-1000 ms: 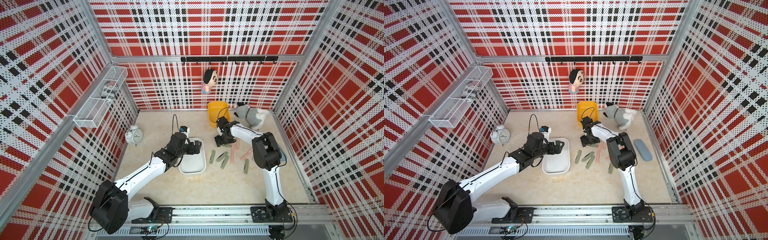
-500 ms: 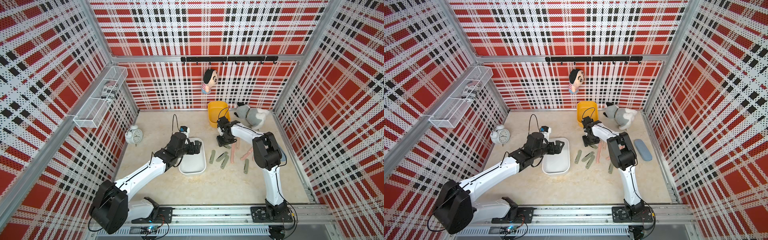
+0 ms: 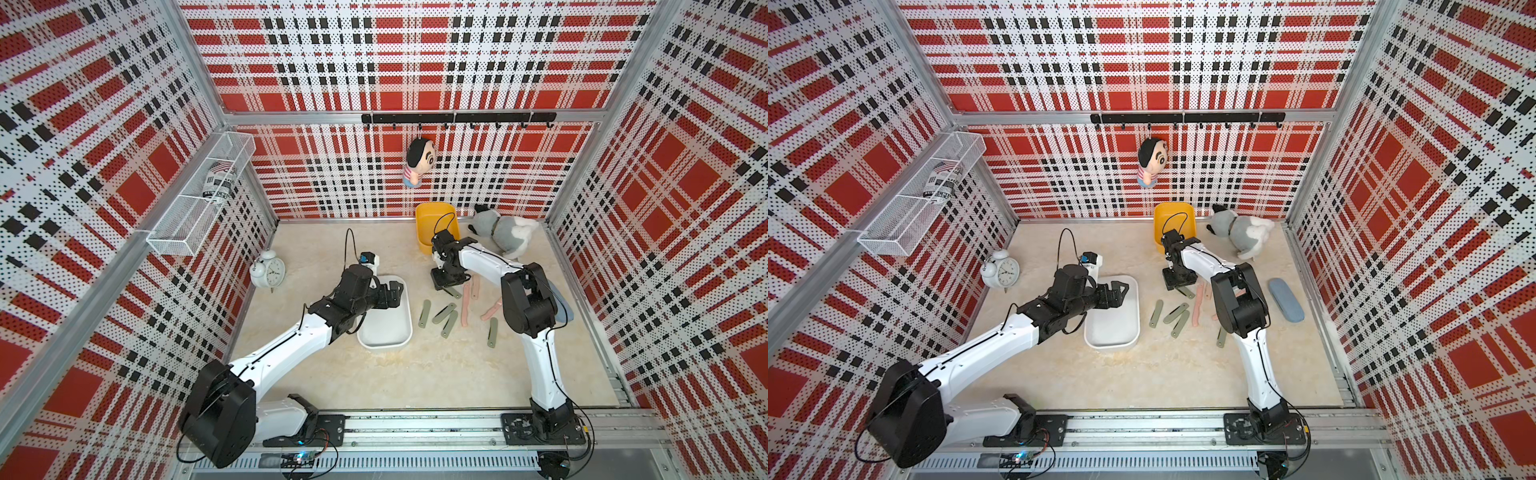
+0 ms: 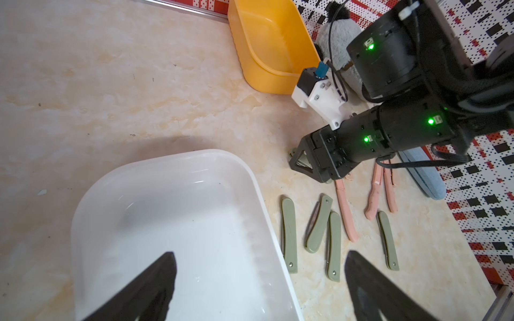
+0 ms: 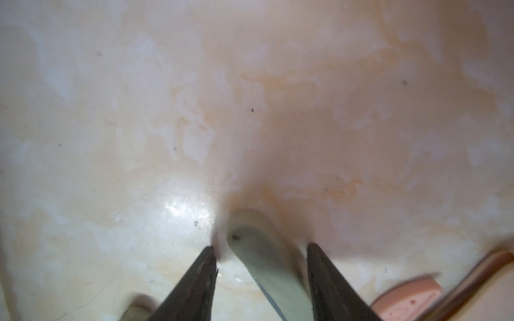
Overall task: Place the fruit knives into the storage box by color
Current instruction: Pick up the fruit knife from the center of the board.
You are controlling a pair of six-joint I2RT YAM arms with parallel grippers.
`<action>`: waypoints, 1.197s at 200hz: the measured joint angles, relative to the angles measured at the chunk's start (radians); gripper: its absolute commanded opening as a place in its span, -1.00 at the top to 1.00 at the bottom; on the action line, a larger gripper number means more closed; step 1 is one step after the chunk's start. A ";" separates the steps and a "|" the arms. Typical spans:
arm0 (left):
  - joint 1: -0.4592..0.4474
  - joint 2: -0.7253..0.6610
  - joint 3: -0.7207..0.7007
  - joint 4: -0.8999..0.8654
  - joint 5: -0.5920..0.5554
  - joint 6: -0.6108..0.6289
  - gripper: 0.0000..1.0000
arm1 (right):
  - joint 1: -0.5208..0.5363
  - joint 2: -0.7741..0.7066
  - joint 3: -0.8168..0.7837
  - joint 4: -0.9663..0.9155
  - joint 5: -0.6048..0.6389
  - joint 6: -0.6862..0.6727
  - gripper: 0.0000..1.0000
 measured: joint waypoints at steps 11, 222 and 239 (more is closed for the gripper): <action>0.000 0.000 0.000 0.000 0.000 0.000 -0.92 | 0.000 0.003 0.005 -0.001 0.000 0.000 0.02; 0.001 0.011 0.000 0.003 0.010 -0.004 -0.92 | 0.000 0.022 0.038 -0.018 0.006 -0.023 0.52; 0.003 0.013 0.000 0.008 0.015 -0.005 -0.92 | 0.000 0.022 0.041 -0.020 0.004 -0.023 0.54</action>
